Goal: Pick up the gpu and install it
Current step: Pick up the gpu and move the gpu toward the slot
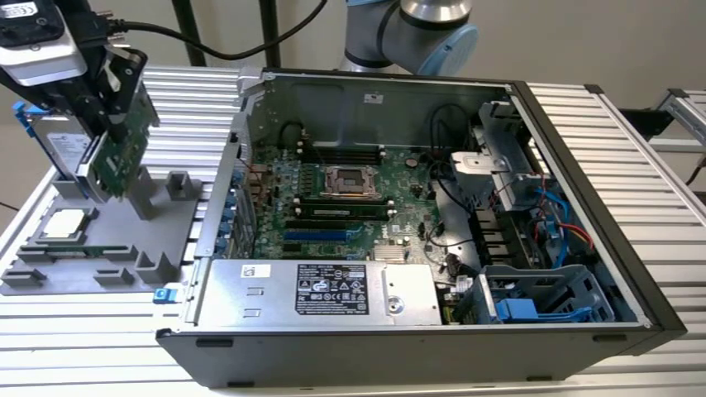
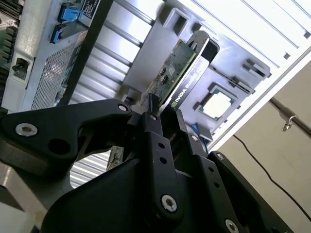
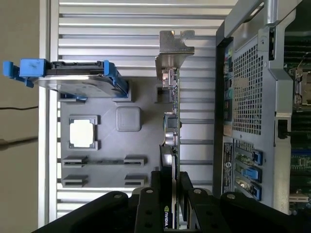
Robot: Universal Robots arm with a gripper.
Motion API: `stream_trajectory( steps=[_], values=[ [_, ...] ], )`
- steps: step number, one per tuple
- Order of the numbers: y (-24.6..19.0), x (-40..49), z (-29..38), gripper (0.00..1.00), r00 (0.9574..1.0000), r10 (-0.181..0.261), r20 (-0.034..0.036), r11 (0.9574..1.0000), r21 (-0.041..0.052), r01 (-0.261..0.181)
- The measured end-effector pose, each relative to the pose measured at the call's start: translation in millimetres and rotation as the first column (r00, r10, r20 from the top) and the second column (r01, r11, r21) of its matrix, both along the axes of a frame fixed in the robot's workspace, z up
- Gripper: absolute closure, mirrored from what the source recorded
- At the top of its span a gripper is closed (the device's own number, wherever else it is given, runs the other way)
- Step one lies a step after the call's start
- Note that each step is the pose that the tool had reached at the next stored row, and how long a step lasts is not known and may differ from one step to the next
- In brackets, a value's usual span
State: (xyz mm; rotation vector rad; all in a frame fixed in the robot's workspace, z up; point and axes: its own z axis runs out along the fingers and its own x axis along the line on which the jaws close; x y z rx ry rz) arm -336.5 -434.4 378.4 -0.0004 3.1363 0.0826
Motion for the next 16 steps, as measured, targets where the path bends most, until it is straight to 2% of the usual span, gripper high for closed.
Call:
stream_trajectory(
  steps=[16],
  values=[
    [0.0,0.0,10.7,1.0,1.0,0.0,0.0001,1.0,0.0,0.0]
  ],
)
